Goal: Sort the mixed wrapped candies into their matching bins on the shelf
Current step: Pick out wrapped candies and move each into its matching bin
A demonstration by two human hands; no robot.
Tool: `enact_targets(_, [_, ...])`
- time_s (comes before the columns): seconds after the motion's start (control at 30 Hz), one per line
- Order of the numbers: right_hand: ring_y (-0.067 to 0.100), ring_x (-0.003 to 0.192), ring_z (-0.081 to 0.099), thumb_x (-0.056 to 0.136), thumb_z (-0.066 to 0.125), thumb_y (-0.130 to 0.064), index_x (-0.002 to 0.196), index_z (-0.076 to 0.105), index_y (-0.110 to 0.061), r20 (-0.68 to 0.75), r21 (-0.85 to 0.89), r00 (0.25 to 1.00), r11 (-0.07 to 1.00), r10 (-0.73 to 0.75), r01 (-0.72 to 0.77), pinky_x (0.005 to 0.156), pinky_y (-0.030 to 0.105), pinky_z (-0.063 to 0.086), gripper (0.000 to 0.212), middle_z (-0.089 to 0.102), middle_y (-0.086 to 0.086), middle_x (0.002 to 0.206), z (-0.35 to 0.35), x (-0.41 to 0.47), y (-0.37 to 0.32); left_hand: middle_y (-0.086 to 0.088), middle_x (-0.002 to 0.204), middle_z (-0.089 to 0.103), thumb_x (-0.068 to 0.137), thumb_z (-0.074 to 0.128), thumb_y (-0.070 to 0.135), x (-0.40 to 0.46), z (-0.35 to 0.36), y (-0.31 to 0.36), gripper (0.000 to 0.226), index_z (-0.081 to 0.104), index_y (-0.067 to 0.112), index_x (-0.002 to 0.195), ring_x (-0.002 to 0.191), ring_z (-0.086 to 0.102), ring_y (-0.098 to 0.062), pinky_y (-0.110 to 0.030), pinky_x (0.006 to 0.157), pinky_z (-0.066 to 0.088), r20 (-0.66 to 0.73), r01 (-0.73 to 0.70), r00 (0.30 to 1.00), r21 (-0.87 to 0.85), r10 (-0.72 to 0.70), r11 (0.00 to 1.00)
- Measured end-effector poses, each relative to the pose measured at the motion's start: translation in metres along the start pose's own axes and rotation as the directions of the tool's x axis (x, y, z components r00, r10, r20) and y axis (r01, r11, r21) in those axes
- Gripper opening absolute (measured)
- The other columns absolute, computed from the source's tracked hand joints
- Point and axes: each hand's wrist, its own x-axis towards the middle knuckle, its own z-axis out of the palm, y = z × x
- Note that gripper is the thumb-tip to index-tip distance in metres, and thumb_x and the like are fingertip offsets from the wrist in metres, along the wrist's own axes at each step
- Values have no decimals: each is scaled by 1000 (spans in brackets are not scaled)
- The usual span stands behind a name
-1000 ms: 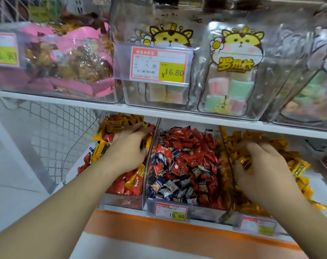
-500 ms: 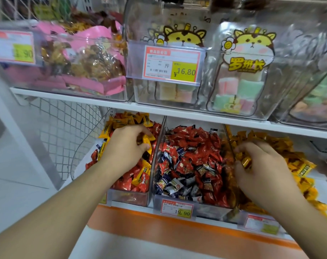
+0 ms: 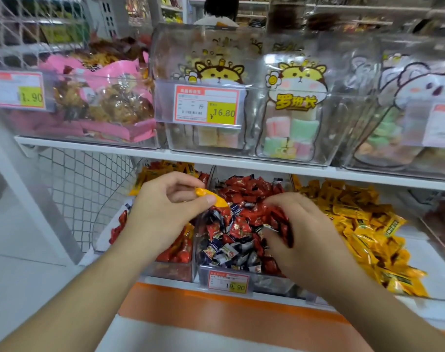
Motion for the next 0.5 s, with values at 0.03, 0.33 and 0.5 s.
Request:
enact_targets(0.03, [-3, 131, 42, 92, 71, -39, 140, 50, -34, 16, 32, 1000, 999, -11, 11, 113, 19, 35, 53, 49, -23, 136, 1, -2, -6, 4, 90, 79, 76, 91, 26, -7, 8, 4, 28, 76, 23, 99, 86, 76, -11, -21, 77, 56, 34, 5, 999, -14, -5, 1000])
enact_targets(0.33, [6, 92, 56, 96, 66, -36, 111, 63, -35, -98, 28, 994, 999, 42, -40, 77, 33, 53, 15, 61, -19, 98, -9, -10, 17, 14, 106, 76, 77, 89, 26, -34, 61, 10, 40, 71, 29, 112, 98, 73, -2, -23, 82, 60, 238, 29, 971, 22, -33, 999])
enact_targets(0.5, [30, 114, 57, 97, 64, -36, 137, 61, -22, -236, -136, 909, 914, 345, -382, 95, 44, 53, 42, 68, 6, 115, -32, -1, 74, 20, 98, 75, 86, 81, 31, -26, 50, 2, 19, 73, 33, 103, 95, 70, 3, -24, 87, 54, 143, -14, 990, 141, -6, 990])
